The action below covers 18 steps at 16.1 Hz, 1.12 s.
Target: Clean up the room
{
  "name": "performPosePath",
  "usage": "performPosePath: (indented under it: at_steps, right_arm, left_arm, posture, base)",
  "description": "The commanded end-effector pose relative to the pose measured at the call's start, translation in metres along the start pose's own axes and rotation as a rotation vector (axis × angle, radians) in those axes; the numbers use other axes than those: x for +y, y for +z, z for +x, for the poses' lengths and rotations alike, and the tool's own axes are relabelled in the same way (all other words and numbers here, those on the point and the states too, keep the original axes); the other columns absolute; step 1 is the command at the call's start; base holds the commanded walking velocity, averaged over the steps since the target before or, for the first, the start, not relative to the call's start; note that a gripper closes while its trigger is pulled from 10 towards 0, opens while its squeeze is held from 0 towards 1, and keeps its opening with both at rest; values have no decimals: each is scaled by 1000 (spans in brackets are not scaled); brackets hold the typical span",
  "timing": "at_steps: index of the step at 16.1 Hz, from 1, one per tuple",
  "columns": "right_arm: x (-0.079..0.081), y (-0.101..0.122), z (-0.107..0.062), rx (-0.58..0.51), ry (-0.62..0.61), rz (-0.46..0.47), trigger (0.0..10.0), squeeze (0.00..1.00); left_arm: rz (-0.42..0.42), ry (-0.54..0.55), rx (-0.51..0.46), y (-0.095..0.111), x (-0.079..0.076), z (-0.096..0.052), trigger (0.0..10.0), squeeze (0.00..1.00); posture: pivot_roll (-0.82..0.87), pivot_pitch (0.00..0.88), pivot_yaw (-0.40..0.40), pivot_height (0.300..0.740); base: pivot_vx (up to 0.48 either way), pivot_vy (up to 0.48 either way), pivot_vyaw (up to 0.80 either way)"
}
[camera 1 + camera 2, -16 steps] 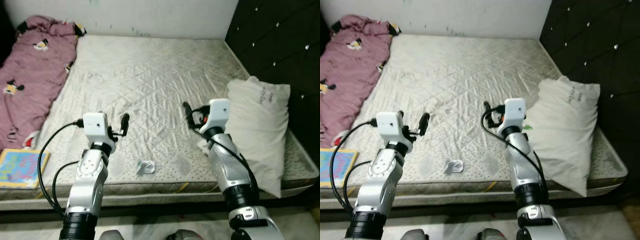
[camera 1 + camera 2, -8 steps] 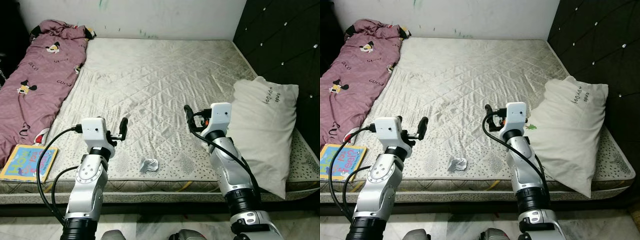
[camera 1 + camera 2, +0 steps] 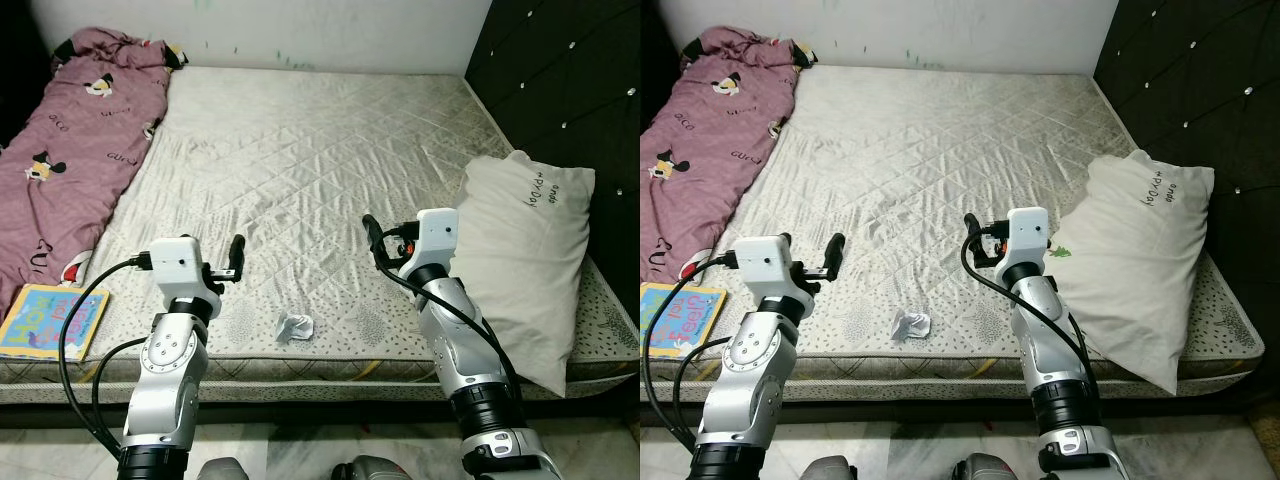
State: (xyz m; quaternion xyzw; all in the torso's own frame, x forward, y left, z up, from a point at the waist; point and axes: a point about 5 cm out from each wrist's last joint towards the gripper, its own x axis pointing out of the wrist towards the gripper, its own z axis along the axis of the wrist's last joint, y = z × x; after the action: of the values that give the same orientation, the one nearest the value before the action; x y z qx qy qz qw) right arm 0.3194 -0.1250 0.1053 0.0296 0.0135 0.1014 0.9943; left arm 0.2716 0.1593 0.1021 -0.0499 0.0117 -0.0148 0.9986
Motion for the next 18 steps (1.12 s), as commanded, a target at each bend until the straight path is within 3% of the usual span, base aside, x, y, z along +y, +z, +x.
performPosePath:
  at_steps: [1, 13, 18]
  right_arm:
    - [2, 7, 2, -18, 18, -4, 10000, 0]
    - [4, 9, 5, -19, 49, -21, 10000, 0]
    - [5, 6, 5, -3, 65, -23, 10000, 0]
  left_arm:
    - [7, 10, -9, 3, 2, 0, 10000, 0]
    - [8, 32, -16, 5, 1, 4, 10000, 0]
    - [1, 64, -9, 4, 4, 4, 10000, 0]
  posture:
    - [62, 44, -64, 740]
    - [59, 32, -73, 598]
    - [60, 26, -76, 598]
  base:
    - [0, 0, 0]
    - [0, 0, 0]
    - [0, 0, 0]
